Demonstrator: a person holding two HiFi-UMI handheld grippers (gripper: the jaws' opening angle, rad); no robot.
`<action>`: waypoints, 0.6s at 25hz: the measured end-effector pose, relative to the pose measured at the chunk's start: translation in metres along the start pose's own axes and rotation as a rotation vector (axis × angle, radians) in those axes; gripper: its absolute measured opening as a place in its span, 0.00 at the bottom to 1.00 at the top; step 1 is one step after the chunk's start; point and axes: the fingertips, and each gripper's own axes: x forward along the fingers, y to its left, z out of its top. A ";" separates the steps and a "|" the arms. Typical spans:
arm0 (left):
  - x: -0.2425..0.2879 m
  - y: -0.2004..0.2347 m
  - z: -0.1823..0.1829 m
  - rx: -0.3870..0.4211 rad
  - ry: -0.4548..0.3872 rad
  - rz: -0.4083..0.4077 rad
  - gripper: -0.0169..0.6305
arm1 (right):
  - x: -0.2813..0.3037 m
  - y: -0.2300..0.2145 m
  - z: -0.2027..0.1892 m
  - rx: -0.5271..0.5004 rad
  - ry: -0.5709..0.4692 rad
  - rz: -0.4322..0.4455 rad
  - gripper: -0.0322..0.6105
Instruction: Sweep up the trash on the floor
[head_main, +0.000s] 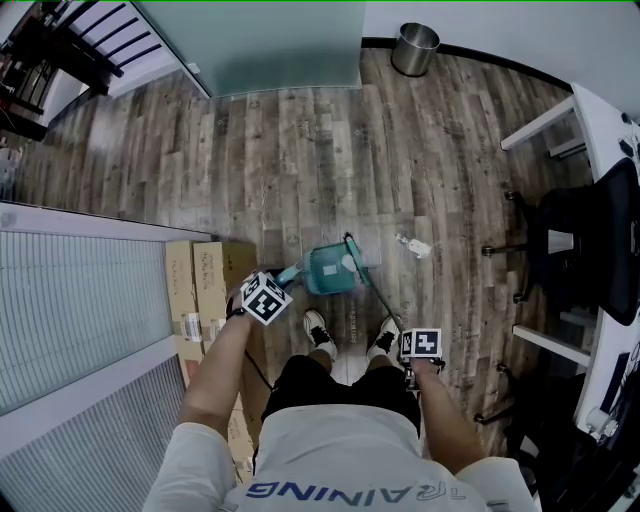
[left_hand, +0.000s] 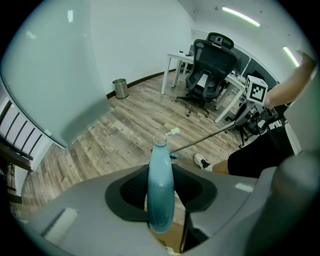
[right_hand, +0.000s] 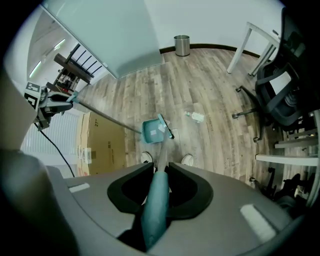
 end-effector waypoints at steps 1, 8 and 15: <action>0.000 0.000 0.000 0.000 0.002 0.000 0.25 | 0.001 0.007 -0.003 -0.005 0.009 0.022 0.22; 0.001 0.001 0.000 -0.005 0.008 -0.005 0.25 | -0.003 0.034 -0.010 -0.022 0.016 0.111 0.22; 0.003 0.000 -0.001 -0.009 0.016 -0.005 0.25 | -0.020 -0.011 0.012 0.013 -0.047 0.059 0.22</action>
